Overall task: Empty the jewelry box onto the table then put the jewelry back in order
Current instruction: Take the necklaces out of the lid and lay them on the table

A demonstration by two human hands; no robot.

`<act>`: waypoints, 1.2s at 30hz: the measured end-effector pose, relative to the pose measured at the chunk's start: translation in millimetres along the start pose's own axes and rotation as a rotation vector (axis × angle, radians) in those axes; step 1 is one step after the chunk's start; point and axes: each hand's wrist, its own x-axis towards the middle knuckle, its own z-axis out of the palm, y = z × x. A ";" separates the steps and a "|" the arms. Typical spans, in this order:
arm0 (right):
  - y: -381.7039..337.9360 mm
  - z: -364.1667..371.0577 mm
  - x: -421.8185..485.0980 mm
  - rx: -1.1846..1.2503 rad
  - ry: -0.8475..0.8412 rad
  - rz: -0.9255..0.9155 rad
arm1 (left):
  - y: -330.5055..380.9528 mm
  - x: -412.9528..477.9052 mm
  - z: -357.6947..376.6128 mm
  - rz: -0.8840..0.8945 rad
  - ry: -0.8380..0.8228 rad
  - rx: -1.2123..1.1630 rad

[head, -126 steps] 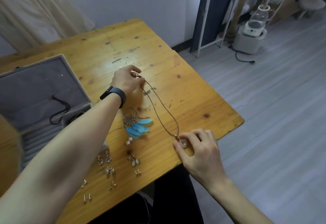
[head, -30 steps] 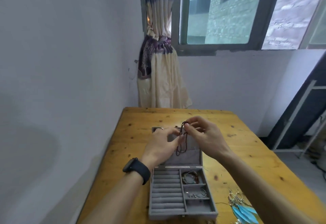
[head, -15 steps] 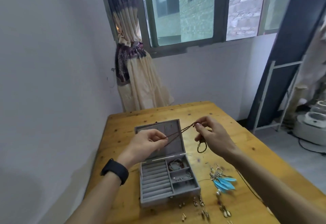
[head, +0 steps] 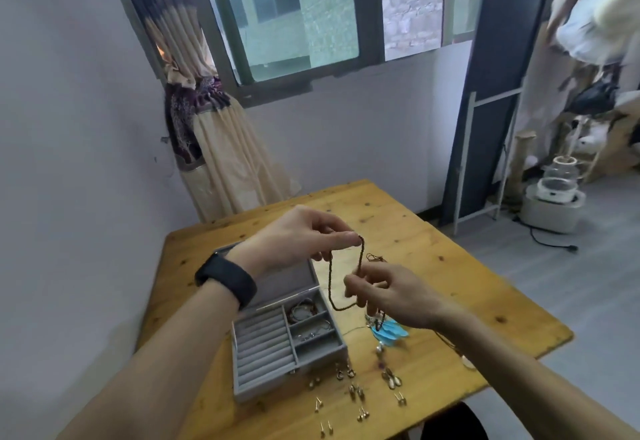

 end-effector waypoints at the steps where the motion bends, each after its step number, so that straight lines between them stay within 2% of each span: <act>1: 3.4 -4.2 -4.2 0.026 0.027 0.002 | 3.4 6.0 0.6 0.006 0.033 -0.006; 3: 18.0 -11.8 -17.0 0.081 0.082 0.052 | 5.9 18.3 0.1 -0.002 0.130 -0.043; 7: 57.1 -24.3 -51.6 -0.002 0.281 0.149 | 1.1 41.9 2.4 -0.022 0.306 -0.241; 9: 74.3 -28.2 -69.7 0.123 0.369 0.196 | -4.5 57.5 9.8 -0.047 0.349 -0.265; 12: 93.8 -35.2 -93.6 0.398 0.520 0.258 | -17.4 87.4 29.5 -0.086 0.310 -0.144; 14: 105.0 -38.2 -105.0 0.464 0.603 0.296 | -28.9 109.6 48.8 -0.102 0.263 -0.044; 23: 161.1 -55.2 -128.9 0.146 0.840 0.528 | -94.7 200.0 148.7 -0.168 0.110 0.130; 30: 174.2 -62.8 -109.9 -0.136 0.783 0.559 | -122.8 244.1 174.0 -0.200 0.038 0.328; 36: 178.6 -67.5 -94.5 -0.379 0.568 0.667 | -135.3 261.7 180.7 -0.167 0.023 0.487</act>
